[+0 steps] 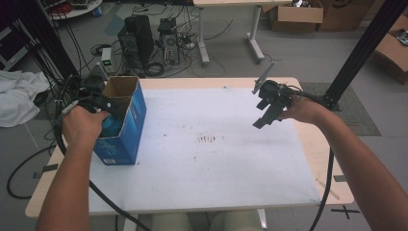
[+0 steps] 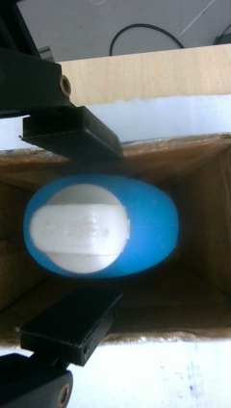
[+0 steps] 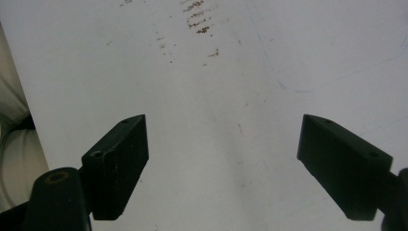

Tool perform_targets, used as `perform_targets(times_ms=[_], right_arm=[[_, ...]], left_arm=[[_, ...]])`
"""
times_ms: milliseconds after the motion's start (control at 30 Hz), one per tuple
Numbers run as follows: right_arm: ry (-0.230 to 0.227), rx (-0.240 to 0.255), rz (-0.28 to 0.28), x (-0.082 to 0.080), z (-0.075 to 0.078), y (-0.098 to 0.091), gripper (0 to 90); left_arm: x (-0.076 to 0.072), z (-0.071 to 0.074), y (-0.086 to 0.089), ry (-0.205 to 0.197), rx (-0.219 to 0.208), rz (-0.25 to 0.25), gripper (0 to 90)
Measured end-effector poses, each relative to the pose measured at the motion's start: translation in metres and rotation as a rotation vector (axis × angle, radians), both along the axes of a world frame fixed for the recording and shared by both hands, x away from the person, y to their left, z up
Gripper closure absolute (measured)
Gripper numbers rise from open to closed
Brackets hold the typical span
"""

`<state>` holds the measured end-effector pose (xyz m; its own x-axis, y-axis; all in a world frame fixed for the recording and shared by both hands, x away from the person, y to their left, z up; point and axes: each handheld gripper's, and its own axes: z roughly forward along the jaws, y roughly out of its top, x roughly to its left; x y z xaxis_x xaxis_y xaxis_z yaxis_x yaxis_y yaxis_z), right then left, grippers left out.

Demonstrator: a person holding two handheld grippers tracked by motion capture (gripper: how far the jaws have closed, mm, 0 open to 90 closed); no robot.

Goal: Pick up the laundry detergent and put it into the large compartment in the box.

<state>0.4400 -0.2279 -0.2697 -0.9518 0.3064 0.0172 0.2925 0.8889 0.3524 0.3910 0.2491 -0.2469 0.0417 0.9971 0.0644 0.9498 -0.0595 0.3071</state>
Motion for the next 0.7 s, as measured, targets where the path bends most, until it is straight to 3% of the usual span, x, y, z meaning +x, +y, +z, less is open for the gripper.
perform_targets(times_ms=[433,567,700], right_arm=[[0.001,-0.004,-0.009,-0.003,0.003,-0.002,18.4],[0.0,-0.006,-0.008,-0.003,0.004,-0.001,18.4],[-0.005,-0.002,-0.009,-0.003,0.005,0.0,18.5]], left_arm=[[-0.003,0.032,-0.012,-0.022,0.033,-0.075,28.1],[-0.004,0.048,-0.024,-0.04,0.022,-0.111,26.8],[-0.005,0.056,-0.036,-0.051,-0.026,-0.145,24.9]])
